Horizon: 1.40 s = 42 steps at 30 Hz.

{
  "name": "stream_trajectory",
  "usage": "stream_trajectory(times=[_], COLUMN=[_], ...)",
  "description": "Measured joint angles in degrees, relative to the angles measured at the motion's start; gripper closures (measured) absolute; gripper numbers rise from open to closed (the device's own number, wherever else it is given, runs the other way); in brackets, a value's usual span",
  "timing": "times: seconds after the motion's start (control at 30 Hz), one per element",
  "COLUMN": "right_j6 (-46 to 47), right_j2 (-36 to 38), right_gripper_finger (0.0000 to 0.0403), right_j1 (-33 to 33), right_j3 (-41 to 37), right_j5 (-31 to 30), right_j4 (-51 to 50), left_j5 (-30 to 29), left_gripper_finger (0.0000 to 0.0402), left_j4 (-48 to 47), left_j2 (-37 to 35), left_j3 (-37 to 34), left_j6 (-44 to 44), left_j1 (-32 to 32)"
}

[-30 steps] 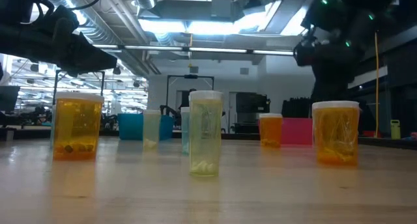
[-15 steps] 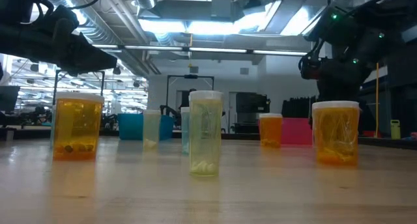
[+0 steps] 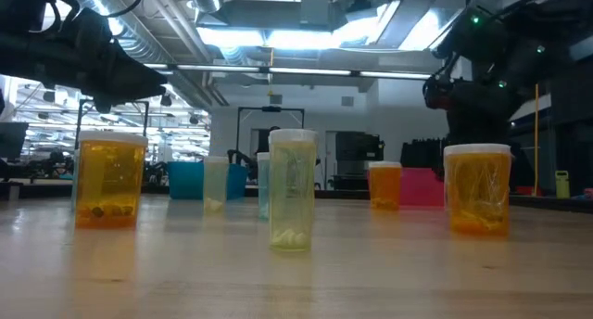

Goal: Pick and place medicine bottles into bin by pill shape (circle, oval)
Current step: Put the small blue pill bottle into the red bin

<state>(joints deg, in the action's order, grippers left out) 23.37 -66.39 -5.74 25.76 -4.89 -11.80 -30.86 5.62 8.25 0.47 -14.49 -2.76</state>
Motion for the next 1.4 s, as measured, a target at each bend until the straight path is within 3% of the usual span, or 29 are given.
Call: stream_trajectory(times=[0.2, 0.43, 0.93, 1.2, 1.4], right_j6=[-5.2, -9.2, -17.9, -19.6, -21.9], right_j2=[0.0, -3.0, -34.1, -44.5, -48.0], right_gripper_finger=[0.0130, 0.0130, 0.0130, 0.0130, 0.0130], right_j1=[0.0, 3.9, 11.9, 13.3, 14.3], right_j3=[2.4, 12.2, 36.5, 44.0, 47.7], right_j5=[3.3, 3.5, 3.5, 7.9, 8.0], right_j4=[5.1, 5.3, -1.5, -2.6, -2.5], left_j5=[0.1, 0.1, 0.1, 0.2, 0.2], left_gripper_finger=[0.0255, 0.0255, 0.0255, 0.0255, 0.0255], left_j4=[-0.6, -1.6, -1.6, -1.7, -1.7], left_j2=[0.0, 0.0, 0.0, 0.0, 0.0], left_j3=[0.0, 0.0, 0.0, 0.0, 0.0], left_j6=[0.0, 0.0, 0.0, 0.0, 0.0], left_j1=[0.0, 0.0, 0.0, 0.0, 0.0])
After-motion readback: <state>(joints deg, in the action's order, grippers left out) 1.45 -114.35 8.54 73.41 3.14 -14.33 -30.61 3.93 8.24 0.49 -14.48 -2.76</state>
